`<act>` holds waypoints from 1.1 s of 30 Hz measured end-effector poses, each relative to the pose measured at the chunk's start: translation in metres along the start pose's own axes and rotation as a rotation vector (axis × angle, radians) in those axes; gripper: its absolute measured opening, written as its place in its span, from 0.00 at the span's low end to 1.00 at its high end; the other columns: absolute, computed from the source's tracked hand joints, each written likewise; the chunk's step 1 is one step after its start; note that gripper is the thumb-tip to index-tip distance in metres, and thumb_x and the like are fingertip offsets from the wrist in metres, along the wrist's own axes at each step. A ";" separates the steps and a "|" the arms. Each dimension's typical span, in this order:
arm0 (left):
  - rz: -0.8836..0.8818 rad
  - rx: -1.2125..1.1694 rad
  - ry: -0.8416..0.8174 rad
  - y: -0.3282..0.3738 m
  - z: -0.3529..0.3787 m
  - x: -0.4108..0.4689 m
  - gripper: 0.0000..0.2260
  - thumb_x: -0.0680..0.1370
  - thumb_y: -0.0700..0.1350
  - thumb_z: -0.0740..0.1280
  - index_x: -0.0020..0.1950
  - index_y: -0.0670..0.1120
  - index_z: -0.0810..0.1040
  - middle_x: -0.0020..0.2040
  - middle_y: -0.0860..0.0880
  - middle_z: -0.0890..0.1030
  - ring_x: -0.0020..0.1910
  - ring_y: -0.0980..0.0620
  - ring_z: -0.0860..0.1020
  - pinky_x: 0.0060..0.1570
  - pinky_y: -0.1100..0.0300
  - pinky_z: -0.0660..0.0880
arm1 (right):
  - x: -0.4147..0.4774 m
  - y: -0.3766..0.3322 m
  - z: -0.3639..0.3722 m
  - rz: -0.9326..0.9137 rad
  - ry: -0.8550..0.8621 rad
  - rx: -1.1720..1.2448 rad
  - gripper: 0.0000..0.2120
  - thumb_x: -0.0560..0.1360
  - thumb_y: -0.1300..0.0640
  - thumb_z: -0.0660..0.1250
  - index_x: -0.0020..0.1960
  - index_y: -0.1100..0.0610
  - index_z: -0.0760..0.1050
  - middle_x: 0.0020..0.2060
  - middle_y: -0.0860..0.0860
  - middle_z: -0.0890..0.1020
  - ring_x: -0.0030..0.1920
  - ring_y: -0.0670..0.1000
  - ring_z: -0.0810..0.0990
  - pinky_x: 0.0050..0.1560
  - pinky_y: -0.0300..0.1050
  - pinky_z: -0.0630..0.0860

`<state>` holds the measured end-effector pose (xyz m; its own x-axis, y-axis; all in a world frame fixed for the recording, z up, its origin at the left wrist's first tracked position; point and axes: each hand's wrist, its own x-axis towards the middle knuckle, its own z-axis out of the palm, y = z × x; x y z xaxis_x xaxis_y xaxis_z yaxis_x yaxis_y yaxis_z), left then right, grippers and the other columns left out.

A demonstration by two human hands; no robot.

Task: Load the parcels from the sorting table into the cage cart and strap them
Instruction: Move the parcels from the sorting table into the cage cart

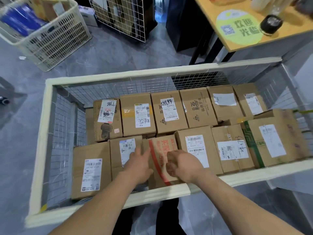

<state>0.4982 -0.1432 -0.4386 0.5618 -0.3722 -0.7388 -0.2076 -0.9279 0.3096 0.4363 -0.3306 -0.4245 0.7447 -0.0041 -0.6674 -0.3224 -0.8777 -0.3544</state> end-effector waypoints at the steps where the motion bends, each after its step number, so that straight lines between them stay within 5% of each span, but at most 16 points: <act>1: 0.020 0.026 0.030 0.001 -0.008 -0.008 0.39 0.77 0.50 0.68 0.80 0.53 0.47 0.79 0.44 0.43 0.77 0.39 0.53 0.70 0.44 0.66 | -0.009 -0.003 -0.008 -0.001 0.060 0.013 0.12 0.77 0.52 0.62 0.58 0.55 0.73 0.53 0.51 0.76 0.53 0.56 0.76 0.51 0.50 0.77; 7: 0.186 0.100 0.258 0.025 -0.075 -0.061 0.34 0.78 0.54 0.66 0.79 0.51 0.54 0.79 0.47 0.51 0.78 0.46 0.50 0.72 0.48 0.62 | -0.075 -0.032 -0.061 0.011 0.465 0.039 0.18 0.80 0.49 0.61 0.68 0.54 0.69 0.65 0.54 0.72 0.66 0.59 0.71 0.63 0.51 0.71; 9: 0.286 0.127 0.331 0.040 -0.100 -0.081 0.34 0.78 0.56 0.66 0.79 0.49 0.54 0.79 0.46 0.53 0.78 0.45 0.51 0.74 0.48 0.59 | -0.102 -0.040 -0.080 0.058 0.558 0.017 0.26 0.82 0.46 0.60 0.76 0.56 0.64 0.76 0.57 0.65 0.76 0.59 0.62 0.75 0.46 0.57; 11: 0.381 0.157 0.408 0.060 -0.124 -0.098 0.35 0.78 0.58 0.66 0.79 0.49 0.53 0.79 0.46 0.54 0.78 0.46 0.52 0.75 0.48 0.58 | -0.132 -0.044 -0.099 0.092 0.661 -0.012 0.30 0.82 0.44 0.59 0.79 0.56 0.58 0.79 0.55 0.59 0.79 0.55 0.54 0.76 0.43 0.48; 17: 0.766 0.219 0.656 0.144 -0.170 -0.157 0.34 0.78 0.62 0.63 0.78 0.46 0.59 0.76 0.48 0.60 0.76 0.47 0.57 0.74 0.50 0.60 | -0.231 -0.045 -0.142 0.199 1.050 -0.023 0.30 0.79 0.41 0.58 0.71 0.62 0.69 0.71 0.59 0.72 0.73 0.61 0.68 0.69 0.55 0.67; 22: 1.016 0.241 0.734 0.222 -0.172 -0.203 0.37 0.75 0.67 0.54 0.77 0.43 0.63 0.76 0.44 0.64 0.77 0.43 0.60 0.71 0.43 0.65 | -0.317 -0.021 -0.160 0.348 1.236 -0.032 0.35 0.78 0.38 0.55 0.74 0.63 0.68 0.73 0.59 0.70 0.75 0.60 0.65 0.72 0.57 0.65; 33: 1.453 0.270 0.736 0.429 -0.088 -0.316 0.35 0.76 0.65 0.57 0.73 0.40 0.69 0.73 0.41 0.70 0.74 0.39 0.66 0.69 0.43 0.69 | -0.520 0.098 -0.137 0.684 1.546 -0.061 0.36 0.78 0.39 0.56 0.74 0.65 0.68 0.73 0.61 0.69 0.74 0.61 0.67 0.72 0.58 0.66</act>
<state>0.3018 -0.4219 -0.0193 0.0037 -0.8621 0.5068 -0.9464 0.1607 0.2803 0.0973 -0.4806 -0.0223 0.3331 -0.7618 0.5557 -0.8106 -0.5324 -0.2439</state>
